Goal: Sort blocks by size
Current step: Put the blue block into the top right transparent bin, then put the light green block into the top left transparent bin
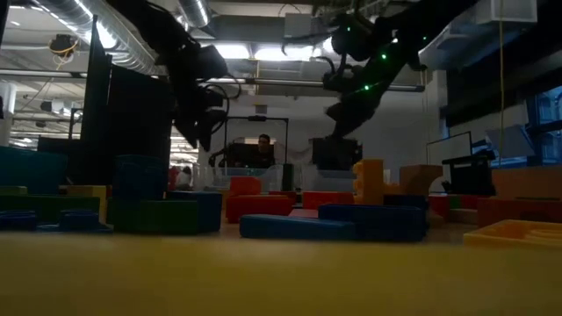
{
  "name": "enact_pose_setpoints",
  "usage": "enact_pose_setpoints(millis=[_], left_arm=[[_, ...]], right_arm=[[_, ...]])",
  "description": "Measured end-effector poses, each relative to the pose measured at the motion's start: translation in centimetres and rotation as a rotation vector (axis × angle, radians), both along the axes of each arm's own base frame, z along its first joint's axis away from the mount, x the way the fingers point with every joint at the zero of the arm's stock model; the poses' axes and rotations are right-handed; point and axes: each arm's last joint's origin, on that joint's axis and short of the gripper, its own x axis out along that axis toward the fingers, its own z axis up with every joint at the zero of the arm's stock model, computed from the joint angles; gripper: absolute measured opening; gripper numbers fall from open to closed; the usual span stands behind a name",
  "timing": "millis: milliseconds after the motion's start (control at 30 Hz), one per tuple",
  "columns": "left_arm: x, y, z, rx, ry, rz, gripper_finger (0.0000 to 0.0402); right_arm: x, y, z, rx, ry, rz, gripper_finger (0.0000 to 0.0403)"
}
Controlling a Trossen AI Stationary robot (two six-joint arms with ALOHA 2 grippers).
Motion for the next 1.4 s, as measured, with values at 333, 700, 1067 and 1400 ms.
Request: enact_pose_setpoints(millis=[333,700,1067,1400], left_arm=[[-1.7,-1.0,-0.8,-0.161,0.133,0.046,0.0210],[-3.0,-1.3,-1.7,-0.237,0.188,0.093,0.0210],[-5.6,-0.8,-4.1,-0.275,0.238,0.172,0.0210],[-7.0,0.1,-5.5,-0.250,0.202,0.232,0.0210]], right_arm=[[-1.6,-2.5,-0.4,0.080,0.009,-0.032,0.0051],[-1.9,-2.7,-0.6,0.097,0.036,-0.042,0.0102],[-2.0,-2.6,-0.6,0.100,0.043,-0.043,0.0199],[-1.9,-2.5,-0.7,0.137,0.024,-0.005,0.0206]])
